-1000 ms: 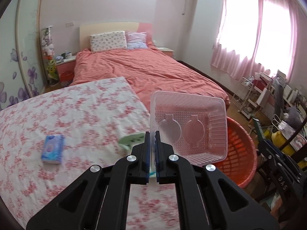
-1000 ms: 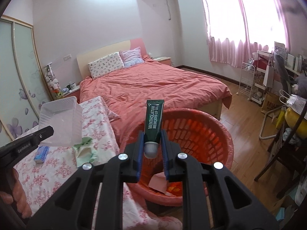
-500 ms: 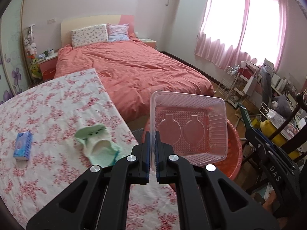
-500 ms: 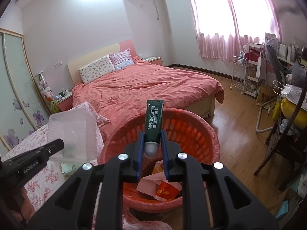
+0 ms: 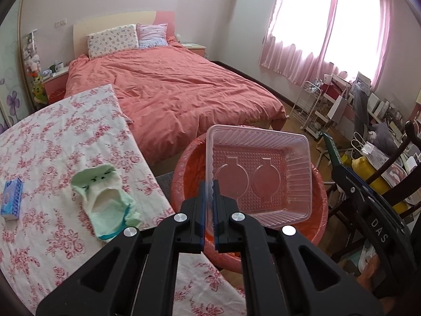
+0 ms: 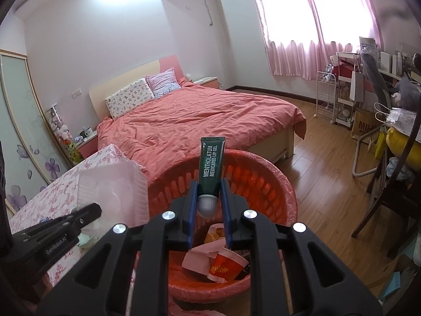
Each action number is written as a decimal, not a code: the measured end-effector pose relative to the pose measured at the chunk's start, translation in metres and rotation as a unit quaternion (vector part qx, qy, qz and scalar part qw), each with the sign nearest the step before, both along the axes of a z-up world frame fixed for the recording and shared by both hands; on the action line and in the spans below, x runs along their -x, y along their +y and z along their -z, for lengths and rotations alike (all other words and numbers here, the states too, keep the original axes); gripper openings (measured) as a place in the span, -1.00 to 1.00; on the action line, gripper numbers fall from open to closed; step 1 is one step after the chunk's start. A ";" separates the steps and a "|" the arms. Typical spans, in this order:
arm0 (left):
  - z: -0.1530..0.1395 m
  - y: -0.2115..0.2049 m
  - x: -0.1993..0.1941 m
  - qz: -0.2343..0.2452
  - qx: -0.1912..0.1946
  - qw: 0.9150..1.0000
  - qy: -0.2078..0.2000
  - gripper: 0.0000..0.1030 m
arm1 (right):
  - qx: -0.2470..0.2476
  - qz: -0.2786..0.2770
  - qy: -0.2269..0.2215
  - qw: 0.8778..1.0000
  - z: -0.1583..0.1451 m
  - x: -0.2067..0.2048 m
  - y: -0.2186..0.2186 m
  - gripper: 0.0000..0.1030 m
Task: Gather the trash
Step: 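Carry the tube and plastic tray over the basket and open both tools, then move both open tools back over the bed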
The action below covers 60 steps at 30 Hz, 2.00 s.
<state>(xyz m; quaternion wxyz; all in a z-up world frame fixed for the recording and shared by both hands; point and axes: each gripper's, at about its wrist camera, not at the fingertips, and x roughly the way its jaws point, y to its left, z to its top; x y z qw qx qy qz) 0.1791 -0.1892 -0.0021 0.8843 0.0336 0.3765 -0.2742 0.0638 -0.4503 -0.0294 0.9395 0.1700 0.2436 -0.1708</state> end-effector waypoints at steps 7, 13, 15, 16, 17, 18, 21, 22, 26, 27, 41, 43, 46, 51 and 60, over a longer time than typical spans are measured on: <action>0.011 -0.012 -0.005 0.009 -0.006 1.000 0.020 -0.92 | -0.009 -0.003 0.000 1.000 0.004 -0.013 -0.012 -0.63; 0.023 -0.015 -0.008 0.012 -0.018 0.999 0.038 -0.38 | -0.013 0.006 0.006 1.000 0.012 -0.014 -0.017 -0.42; 0.024 -0.011 -0.007 0.008 -0.022 0.999 0.037 -0.36 | -0.014 0.009 0.009 1.000 0.014 -0.012 -0.017 -0.42; 0.023 -0.010 -0.007 0.005 -0.023 0.999 0.038 -0.36 | -0.013 0.010 0.011 1.000 0.015 -0.011 -0.017 -0.42; 0.022 -0.006 -0.007 0.001 -0.024 0.999 0.037 -0.36 | -0.012 0.011 0.013 1.000 0.015 -0.011 -0.016 -0.42; 0.021 -0.003 -0.007 -0.001 -0.025 0.999 0.035 -0.36 | -0.011 0.010 0.014 1.000 0.015 -0.010 -0.015 -0.42; 0.016 0.009 -0.004 -0.009 -0.032 0.999 0.018 -0.23 | -0.005 0.005 0.017 1.000 0.013 -0.010 -0.011 -0.42; 0.015 0.013 -0.005 -0.012 -0.035 0.999 0.012 -0.21 | -0.003 0.003 0.017 1.000 0.012 -0.010 -0.008 -0.42; 0.009 0.038 -0.006 -0.029 -0.045 0.999 -0.004 -0.18 | 0.002 -0.012 0.018 1.000 0.007 -0.015 0.006 -0.42; 0.008 0.047 -0.008 -0.037 -0.047 0.998 -0.005 -0.17 | 0.003 -0.018 0.019 1.000 0.006 -0.017 0.011 -0.42; 0.002 0.191 -0.029 -0.173 -0.061 0.983 -0.015 -0.01 | 0.036 -0.146 0.055 0.987 0.006 -0.065 0.132 -0.42; 0.004 0.212 -0.031 -0.192 -0.062 0.979 -0.012 -0.01 | 0.040 -0.165 0.063 0.983 0.009 -0.073 0.152 -0.42; 0.005 0.237 -0.033 -0.215 -0.060 0.975 -0.007 -0.01 | 0.046 -0.199 0.078 0.976 0.015 -0.086 0.185 -0.42; 0.012 0.275 -0.035 -0.245 -0.052 0.968 0.004 0.00 | 0.046 -0.235 0.109 0.965 0.031 -0.107 0.226 -0.48; 0.017 0.306 -0.035 -0.266 -0.038 0.963 0.017 0.00 | 0.052 -0.240 0.158 0.956 0.055 -0.131 0.252 -0.62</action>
